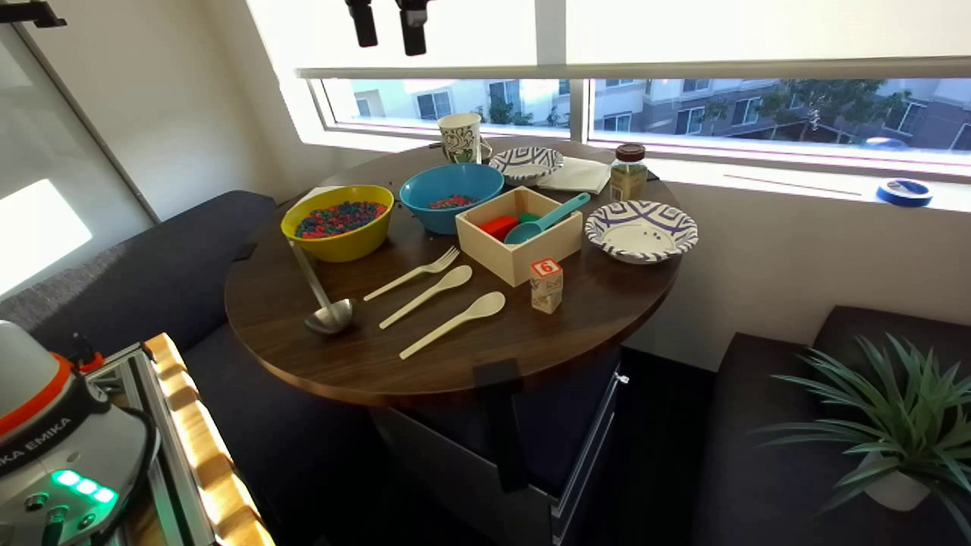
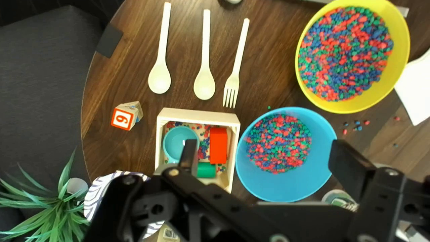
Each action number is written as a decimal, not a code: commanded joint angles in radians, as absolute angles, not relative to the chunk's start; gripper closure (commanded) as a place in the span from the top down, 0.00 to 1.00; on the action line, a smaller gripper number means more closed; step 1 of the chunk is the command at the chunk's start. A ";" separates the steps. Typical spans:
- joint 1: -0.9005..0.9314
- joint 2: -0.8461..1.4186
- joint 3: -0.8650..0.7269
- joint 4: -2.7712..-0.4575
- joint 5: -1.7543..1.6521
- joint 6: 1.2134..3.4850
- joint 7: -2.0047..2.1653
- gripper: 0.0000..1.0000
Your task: Pour the content of the black and white bowl into the blue bowl
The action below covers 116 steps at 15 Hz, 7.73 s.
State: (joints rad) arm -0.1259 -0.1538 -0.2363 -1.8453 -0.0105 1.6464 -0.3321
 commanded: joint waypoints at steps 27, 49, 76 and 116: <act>-0.497 0.642 -0.197 -1.392 0.389 2.051 -0.156 1.00; -0.520 0.734 -0.130 -1.289 0.390 2.100 -0.091 0.00; -0.465 0.329 0.004 -1.515 0.272 1.817 -0.520 0.01; 0.126 0.142 0.044 -1.945 -1.077 1.662 0.596 0.01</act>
State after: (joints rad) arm 0.1100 0.1474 0.0265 -1.9153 -1.0103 1.7108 0.5202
